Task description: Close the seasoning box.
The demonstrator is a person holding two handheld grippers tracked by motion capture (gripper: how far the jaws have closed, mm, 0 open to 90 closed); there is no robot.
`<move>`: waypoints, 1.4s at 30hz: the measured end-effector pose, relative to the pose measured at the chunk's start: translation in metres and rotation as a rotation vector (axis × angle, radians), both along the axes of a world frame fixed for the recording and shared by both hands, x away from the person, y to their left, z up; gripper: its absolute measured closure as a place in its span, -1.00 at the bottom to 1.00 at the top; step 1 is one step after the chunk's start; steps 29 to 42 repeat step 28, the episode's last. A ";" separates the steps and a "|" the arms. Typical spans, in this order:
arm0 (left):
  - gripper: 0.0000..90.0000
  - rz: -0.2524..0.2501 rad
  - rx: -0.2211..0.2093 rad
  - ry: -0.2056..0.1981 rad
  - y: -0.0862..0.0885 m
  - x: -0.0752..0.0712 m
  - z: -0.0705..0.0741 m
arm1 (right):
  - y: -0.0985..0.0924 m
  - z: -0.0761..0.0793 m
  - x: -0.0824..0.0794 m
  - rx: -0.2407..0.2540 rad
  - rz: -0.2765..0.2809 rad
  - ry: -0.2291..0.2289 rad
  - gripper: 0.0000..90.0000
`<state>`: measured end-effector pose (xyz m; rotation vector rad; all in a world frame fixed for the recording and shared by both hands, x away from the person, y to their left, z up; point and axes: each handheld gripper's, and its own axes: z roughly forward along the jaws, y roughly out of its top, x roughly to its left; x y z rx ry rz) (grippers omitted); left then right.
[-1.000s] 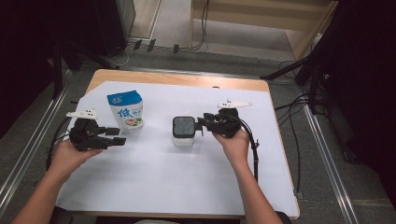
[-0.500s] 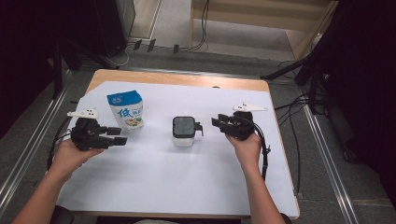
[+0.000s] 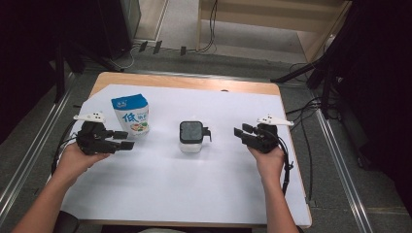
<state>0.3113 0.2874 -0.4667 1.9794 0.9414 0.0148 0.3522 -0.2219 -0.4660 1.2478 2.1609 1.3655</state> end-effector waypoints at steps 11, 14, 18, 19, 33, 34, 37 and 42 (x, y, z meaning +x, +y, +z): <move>-0.16 -0.008 0.017 -0.006 -0.005 0.005 -0.002 | -0.027 -0.007 -0.012 -0.006 -0.072 -0.007 0.20; -0.16 -0.003 0.026 -0.009 -0.005 0.006 -0.003 | -0.033 -0.009 -0.016 -0.007 -0.083 -0.005 0.18; -0.16 0.009 0.028 -0.015 -0.005 0.007 -0.004 | -0.040 -0.009 -0.019 -0.002 -0.102 -0.010 0.17; -0.16 0.007 0.029 -0.015 -0.005 0.007 -0.004 | -0.041 -0.009 -0.019 0.004 -0.107 -0.005 0.17; -0.18 0.027 0.044 -0.037 -0.001 0.007 -0.004 | -0.038 -0.012 -0.018 -0.009 -0.096 -0.006 0.13; -0.18 0.027 0.044 -0.037 -0.001 0.007 -0.004 | -0.038 -0.012 -0.018 -0.009 -0.096 -0.006 0.13; -0.18 0.027 0.044 -0.037 -0.001 0.007 -0.004 | -0.038 -0.012 -0.018 -0.009 -0.096 -0.006 0.13; -0.18 0.027 0.044 -0.037 -0.001 0.007 -0.004 | -0.038 -0.012 -0.018 -0.009 -0.096 -0.006 0.13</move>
